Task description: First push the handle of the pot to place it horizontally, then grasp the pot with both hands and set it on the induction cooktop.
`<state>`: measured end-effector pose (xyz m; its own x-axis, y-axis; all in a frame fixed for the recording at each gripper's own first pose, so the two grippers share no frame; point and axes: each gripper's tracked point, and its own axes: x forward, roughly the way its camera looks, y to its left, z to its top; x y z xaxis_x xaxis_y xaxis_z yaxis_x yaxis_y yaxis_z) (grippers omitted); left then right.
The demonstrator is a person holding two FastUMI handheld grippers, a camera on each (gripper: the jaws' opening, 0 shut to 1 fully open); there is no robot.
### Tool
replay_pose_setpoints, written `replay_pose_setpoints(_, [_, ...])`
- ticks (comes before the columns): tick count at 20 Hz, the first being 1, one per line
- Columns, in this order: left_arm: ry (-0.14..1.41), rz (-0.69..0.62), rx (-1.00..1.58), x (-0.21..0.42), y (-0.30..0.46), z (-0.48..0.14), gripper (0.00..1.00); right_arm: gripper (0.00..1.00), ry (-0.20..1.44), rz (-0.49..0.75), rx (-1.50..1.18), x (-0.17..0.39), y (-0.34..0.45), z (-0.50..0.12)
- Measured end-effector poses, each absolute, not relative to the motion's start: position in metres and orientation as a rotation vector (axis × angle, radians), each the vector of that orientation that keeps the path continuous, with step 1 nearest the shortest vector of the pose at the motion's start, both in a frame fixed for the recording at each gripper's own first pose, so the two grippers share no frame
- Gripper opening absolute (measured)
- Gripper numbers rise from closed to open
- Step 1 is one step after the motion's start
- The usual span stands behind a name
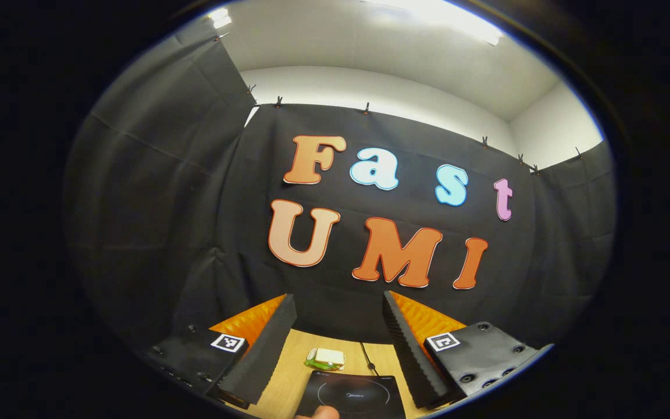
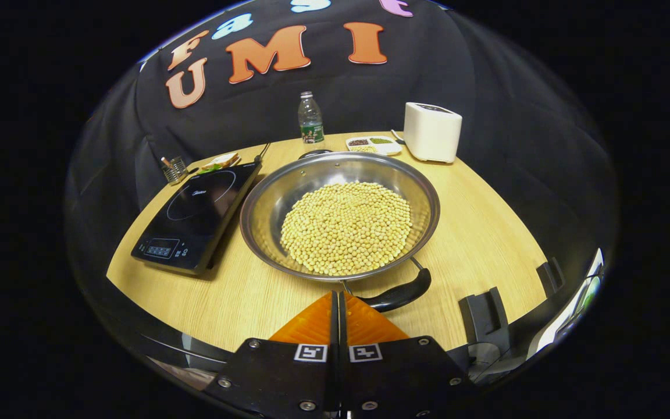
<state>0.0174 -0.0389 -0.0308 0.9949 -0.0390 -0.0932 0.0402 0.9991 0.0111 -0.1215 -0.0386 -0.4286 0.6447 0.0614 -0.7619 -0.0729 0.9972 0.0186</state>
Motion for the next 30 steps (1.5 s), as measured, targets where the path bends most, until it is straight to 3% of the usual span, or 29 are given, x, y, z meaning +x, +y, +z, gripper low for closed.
replay_pose_setpoints(30, [0.088,-0.085,0.031,0.049,-0.1,-0.047,0.97,0.0,0.822,-0.131,0.022,-0.067,-0.141,-0.425])
